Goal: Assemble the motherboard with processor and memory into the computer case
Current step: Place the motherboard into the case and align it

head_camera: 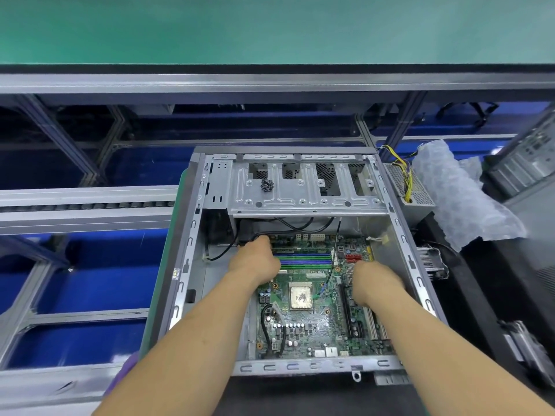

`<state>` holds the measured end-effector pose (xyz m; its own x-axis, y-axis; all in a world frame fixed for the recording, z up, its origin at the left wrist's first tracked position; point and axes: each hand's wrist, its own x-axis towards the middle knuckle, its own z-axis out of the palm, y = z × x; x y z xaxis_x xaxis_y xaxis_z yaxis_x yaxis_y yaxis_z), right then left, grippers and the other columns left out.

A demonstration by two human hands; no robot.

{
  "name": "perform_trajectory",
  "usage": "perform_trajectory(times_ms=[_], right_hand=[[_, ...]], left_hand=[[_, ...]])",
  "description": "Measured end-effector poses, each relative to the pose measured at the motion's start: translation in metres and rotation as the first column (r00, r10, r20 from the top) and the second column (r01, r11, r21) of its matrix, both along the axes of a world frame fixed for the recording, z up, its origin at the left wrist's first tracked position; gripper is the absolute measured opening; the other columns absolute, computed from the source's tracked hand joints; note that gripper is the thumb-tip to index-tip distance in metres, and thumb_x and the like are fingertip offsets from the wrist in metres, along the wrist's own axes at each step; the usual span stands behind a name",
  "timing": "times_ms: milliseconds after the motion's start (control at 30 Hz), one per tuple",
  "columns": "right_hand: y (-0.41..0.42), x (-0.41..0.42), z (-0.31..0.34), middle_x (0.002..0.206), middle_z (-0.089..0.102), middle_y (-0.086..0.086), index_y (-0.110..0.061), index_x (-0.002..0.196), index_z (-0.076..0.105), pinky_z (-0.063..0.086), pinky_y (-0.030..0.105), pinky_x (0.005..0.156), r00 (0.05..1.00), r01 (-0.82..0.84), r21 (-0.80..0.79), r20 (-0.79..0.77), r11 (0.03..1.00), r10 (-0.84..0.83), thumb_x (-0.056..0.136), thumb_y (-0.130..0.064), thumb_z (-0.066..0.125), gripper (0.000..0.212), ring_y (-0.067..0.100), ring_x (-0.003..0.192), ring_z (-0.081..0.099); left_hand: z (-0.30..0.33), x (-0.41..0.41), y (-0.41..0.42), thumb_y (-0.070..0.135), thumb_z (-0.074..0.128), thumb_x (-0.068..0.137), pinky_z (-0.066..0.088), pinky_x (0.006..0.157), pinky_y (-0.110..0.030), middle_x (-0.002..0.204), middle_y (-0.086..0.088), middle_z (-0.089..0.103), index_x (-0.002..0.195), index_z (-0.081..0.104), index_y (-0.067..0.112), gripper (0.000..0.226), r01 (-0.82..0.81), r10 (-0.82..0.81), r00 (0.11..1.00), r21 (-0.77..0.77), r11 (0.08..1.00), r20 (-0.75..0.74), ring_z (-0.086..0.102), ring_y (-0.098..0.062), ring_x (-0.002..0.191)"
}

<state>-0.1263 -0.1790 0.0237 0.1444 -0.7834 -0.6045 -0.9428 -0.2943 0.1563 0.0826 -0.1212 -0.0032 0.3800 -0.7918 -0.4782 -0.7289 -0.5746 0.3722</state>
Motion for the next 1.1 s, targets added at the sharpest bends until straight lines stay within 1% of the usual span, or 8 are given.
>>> perform_trajectory(times_ms=[133, 267, 400, 533, 633, 700, 900, 1100], right_hand=[[0.002, -0.001, -0.002, 0.094, 0.06, 0.005, -0.01, 0.114, 0.062, 0.048, 0.034, 0.064, 1.0, -0.02, -0.076, -0.011, 0.997, 0.02, 0.088, -0.002, 0.053, 0.028, 0.027, 0.08, 0.057], [-0.002, -0.005, -0.008, 0.072, 0.052, 0.002, -0.01, 0.089, 0.055, 0.049, 0.031, 0.06, 0.997, 0.04, -0.135, 0.065, 0.99, -0.031, 0.086, -0.003, 0.06, 0.009, 0.026, 0.072, 0.061], [-0.009, -0.006, -0.015, 0.078, 0.052, 0.004, -0.007, 0.117, 0.059, 0.05, 0.031, 0.063, 0.998, 0.058, -0.063, 0.04, 0.996, -0.055, 0.092, -0.001, 0.051, 0.027, 0.026, 0.078, 0.06], [-0.009, -0.005, -0.017, 0.072, 0.051, 0.003, -0.005, 0.117, 0.058, 0.052, 0.031, 0.061, 0.994, 0.087, -0.046, 0.063, 0.995, -0.084, 0.092, -0.004, 0.053, 0.026, 0.025, 0.075, 0.061], [-0.012, -0.007, -0.012, 0.073, 0.058, 0.005, -0.004, 0.09, 0.059, 0.054, 0.03, 0.057, 0.982, 0.157, -0.047, 0.111, 0.987, -0.151, 0.091, -0.009, 0.056, 0.007, 0.023, 0.071, 0.064], [-0.013, -0.006, -0.012, 0.071, 0.059, 0.006, -0.007, 0.073, 0.054, 0.049, 0.026, 0.052, 0.966, 0.163, -0.104, 0.217, 0.981, -0.138, 0.09, -0.013, 0.058, 0.018, 0.019, 0.062, 0.061], [-0.004, 0.018, -0.011, 0.062, 0.063, 0.012, 0.004, 0.089, 0.065, 0.04, 0.024, 0.041, 0.824, 0.141, 0.38, 0.467, 0.914, -0.321, 0.092, -0.011, 0.056, 0.018, 0.02, 0.041, 0.049], [0.005, 0.025, -0.004, 0.051, 0.061, -0.004, -0.021, 0.106, 0.066, 0.036, 0.019, 0.036, 0.715, -0.12, 0.425, 0.664, 0.897, -0.219, 0.095, -0.028, 0.068, 0.014, 0.009, 0.036, 0.047]], left_hand=[[-0.002, 0.0, -0.001, 0.015, 0.049, 0.088, 0.053, 0.089, -0.041, 0.117, -0.006, 0.061, 0.128, 0.048, 0.015, 0.04, 0.0, 0.0, 1.0, 0.001, 1.0, -0.005, 0.058, -0.027, 0.103], [-0.002, 0.0, -0.001, 0.012, 0.048, 0.085, 0.054, 0.087, -0.04, 0.111, -0.005, 0.06, 0.129, 0.048, 0.015, 0.044, -0.003, 0.003, 1.0, 0.009, 1.0, -0.022, 0.058, -0.026, 0.1], [-0.001, 0.002, 0.0, 0.011, 0.047, 0.084, 0.055, 0.087, -0.042, 0.108, -0.004, 0.059, 0.128, 0.048, 0.015, 0.044, -0.02, 0.02, 0.998, 0.005, 1.0, -0.056, 0.058, -0.026, 0.1], [-0.003, 0.001, -0.001, 0.01, 0.046, 0.086, 0.054, 0.088, -0.041, 0.117, -0.006, 0.06, 0.13, 0.047, 0.014, 0.044, -0.02, 0.02, 0.999, 0.0, 1.0, -0.048, 0.057, -0.027, 0.103], [-0.004, 0.0, -0.003, 0.011, 0.046, 0.087, 0.051, 0.08, -0.037, 0.109, -0.006, 0.059, 0.13, 0.046, 0.013, 0.043, -0.012, 0.012, 1.0, -0.006, 1.0, -0.014, 0.057, -0.028, 0.1], [-0.006, -0.002, -0.002, 0.012, 0.047, 0.087, 0.051, 0.08, -0.037, 0.108, -0.006, 0.06, 0.13, 0.047, 0.013, 0.043, -0.012, 0.012, 1.0, -0.02, 1.0, -0.001, 0.058, -0.028, 0.1], [-0.014, 0.007, 0.002, 0.024, 0.044, 0.093, 0.053, 0.078, -0.037, 0.105, -0.003, 0.064, 0.123, 0.056, 0.02, 0.032, -0.019, 0.018, 1.0, -0.118, 0.993, -0.016, 0.06, -0.026, 0.091], [-0.011, 0.012, 0.025, 0.017, 0.038, 0.097, 0.056, 0.078, -0.04, 0.116, -0.009, 0.065, 0.143, 0.044, 0.03, 0.048, 0.033, -0.035, 0.999, -0.138, 0.99, -0.011, 0.063, -0.029, 0.09]])
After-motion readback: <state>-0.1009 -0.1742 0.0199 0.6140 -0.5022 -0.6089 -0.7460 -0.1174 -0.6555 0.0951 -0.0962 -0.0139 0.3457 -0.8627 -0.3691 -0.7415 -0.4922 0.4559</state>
